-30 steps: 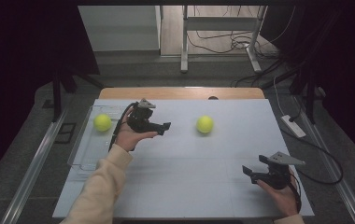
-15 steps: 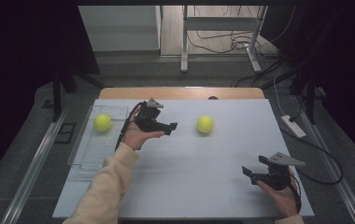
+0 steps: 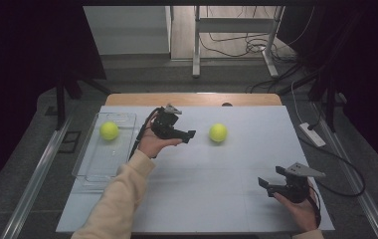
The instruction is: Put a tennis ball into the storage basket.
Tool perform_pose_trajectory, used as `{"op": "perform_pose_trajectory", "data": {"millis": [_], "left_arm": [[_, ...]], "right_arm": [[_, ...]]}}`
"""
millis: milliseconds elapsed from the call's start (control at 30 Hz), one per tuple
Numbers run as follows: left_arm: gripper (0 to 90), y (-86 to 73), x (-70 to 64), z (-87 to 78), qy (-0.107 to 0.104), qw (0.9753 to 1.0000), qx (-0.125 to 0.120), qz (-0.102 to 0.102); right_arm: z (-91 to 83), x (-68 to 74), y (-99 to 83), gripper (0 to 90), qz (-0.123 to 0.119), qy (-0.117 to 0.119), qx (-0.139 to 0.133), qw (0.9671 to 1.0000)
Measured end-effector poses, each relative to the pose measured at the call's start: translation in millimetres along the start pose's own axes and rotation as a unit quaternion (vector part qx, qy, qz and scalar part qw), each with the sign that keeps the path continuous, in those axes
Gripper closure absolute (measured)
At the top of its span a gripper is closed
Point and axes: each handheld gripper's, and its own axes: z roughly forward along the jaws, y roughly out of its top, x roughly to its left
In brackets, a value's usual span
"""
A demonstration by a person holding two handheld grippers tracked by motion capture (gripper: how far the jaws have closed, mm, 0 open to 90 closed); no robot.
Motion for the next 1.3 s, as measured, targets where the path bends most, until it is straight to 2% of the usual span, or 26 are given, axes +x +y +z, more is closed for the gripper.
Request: {"op": "perform_pose_trajectory", "data": {"millis": [967, 1300], "left_arm": [[9.5, 15.7, -8.7, 28.4, -0.015, 0.9997, 0.017, 0.000], [8.7, 22.0, -10.3, 43.3, -0.019, 0.9994, 0.027, -0.001]], "right_arm": [[0.8, -0.6, 0.2, 13.8, -0.001, 0.001, 0.000, 1.0000], [-1.0, -1.5, -1.5, 13.8, 0.001, -0.002, 0.001, 1.0000]]}}
